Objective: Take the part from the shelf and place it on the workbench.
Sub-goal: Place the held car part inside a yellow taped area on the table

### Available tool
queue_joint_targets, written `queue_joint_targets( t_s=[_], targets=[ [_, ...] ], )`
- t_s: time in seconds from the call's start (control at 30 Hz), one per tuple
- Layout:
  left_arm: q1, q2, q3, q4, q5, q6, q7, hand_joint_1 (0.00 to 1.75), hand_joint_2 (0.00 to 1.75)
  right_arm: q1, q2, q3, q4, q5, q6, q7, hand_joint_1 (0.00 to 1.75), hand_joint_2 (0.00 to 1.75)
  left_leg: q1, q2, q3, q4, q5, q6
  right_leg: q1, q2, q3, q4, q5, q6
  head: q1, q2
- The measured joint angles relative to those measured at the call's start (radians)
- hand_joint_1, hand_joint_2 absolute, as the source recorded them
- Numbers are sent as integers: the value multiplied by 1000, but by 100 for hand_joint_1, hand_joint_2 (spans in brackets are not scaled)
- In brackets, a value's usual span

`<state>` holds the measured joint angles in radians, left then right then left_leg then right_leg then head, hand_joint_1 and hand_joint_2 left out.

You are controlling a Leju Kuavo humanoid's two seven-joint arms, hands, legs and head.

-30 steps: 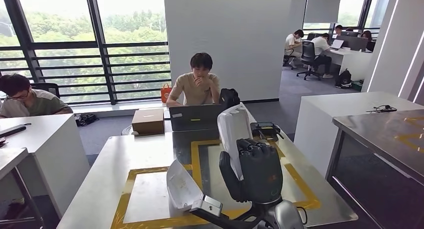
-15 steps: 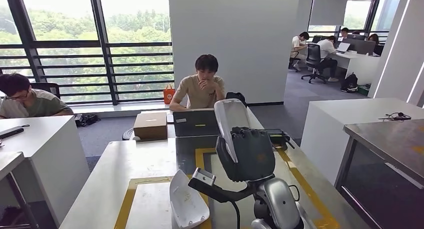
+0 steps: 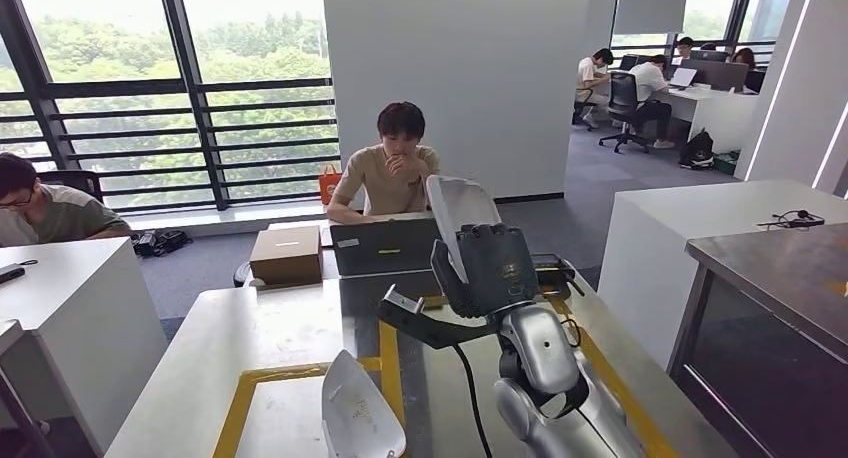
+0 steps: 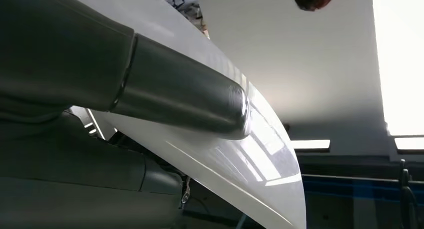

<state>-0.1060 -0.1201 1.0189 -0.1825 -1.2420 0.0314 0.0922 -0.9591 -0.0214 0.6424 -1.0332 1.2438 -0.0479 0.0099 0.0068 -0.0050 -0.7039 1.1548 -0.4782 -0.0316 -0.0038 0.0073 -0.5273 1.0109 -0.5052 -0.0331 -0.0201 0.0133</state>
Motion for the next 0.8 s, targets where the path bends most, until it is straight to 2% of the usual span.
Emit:
queue_joint_targets(
  t_s=[0.03,0.07,0.1,0.17,0.23,0.3,0.33,0.37,0.4,0.43,0.47,0.5,0.53,0.57,0.6,0.63,0.73,0.8],
  targets=[
    [-1,0,0,0,-4,-2,2,0,175,-31,9,0,61,3,-3,-2,175,0,-2,1,14,-63,43,6,1,0,10,2,-10,4,0,0],
    [-2,1,0,0,-8,-6,3,0,175,-60,18,1,122,7,-5,-4,175,0,-4,2,25,-107,74,13,3,1,15,1,-19,9,0,0],
    [-4,0,-1,1,-12,-9,4,0,175,-85,28,1,185,13,-3,-6,175,0,-5,2,32,-131,89,20,5,1,20,0,-26,15,-1,0],
    [-8,-1,-2,1,-19,-15,6,0,175,-116,41,2,296,25,5,-16,175,0,-4,-1,44,-136,84,34,8,0,29,0,-30,26,-1,0],
    [-9,-2,-3,1,-28,-23,6,0,175,-133,46,6,391,42,10,-31,175,0,1,-4,60,-140,80,46,8,-1,15,43,-31,35,0,0],
    [-13,-2,-5,1,-36,-35,4,0,175,-138,46,19,480,73,19,-37,175,0,3,-7,73,-141,70,55,4,-3,-52,149,-56,47,2,0],
    [-15,-1,-7,1,-40,-40,3,0,175,-133,45,31,524,94,31,-27,175,0,3,-9,78,-141,64,58,2,-3,-95,208,-81,51,2,0],
    [-16,-1,-8,1,-42,-42,2,0,175,-120,43,44,564,111,45,-8,175,0,3,-12,83,-140,58,59,1,-3,-135,253,-101,55,3,0],
    [-14,-1,-9,1,-41,-39,0,0,175,-102,41,56,596,124,59,14,175,0,2,-15,89,-139,51,59,1,-3,-161,268,-104,55,4,0],
    [-11,-1,-9,2,-40,-32,-3,0,175,-83,39,67,626,134,72,38,175,0,2,-17,96,-137,43,59,1,-3,-174,254,-85,53,5,0],
    [-8,0,-9,2,-37,-21,-8,0,175,-66,37,76,651,137,81,59,175,0,1,-18,103,-135,35,57,3,-3,-168,205,-43,49,5,0],
    [-4,-1,-9,2,-34,-11,-13,0,175,-52,37,81,671,135,88,76,175,0,0,-18,109,-133,28,56,6,-4,-150,133,11,41,5,0],
    [-1,-1,-9,3,-31,-4,-19,0,175,-41,36,84,689,131,96,90,175,0,-2,-18,115,-132,22,53,9,-5,-134,71,48,33,5,0],
    [-1,-1,-9,3,-30,1,-25,0,175,-32,37,86,705,125,104,102,175,0,-3,-17,118,-132,17,49,14,-6,-119,26,72,26,5,0],
    [-2,-1,-9,3,-30,3,-30,0,175,-23,37,87,716,120,111,109,175,0,-3,-16,120,-133,14,44,17,-7,-111,0,83,21,5,0],
    [-3,0,-9,4,-31,4,-34,0,175,-13,38,87,725,116,117,114,175,0,-4,-15,122,-134,13,43,19,-7,-108,-3,83,23,4,0],
    [-4,2,-9,4,-32,4,-37,0,175,5,38,88,746,112,125,121,175,0,-7,-11,127,-138,9,49,16,-2,-103,-8,94,26,2,0],
    [-6,2,-9,4,-32,4,-39,0,175,9,38,88,757,111,136,123,175,0,-7,-8,131,-143,7,46,17,0,-103,-7,91,21,1,0]
  ],
)
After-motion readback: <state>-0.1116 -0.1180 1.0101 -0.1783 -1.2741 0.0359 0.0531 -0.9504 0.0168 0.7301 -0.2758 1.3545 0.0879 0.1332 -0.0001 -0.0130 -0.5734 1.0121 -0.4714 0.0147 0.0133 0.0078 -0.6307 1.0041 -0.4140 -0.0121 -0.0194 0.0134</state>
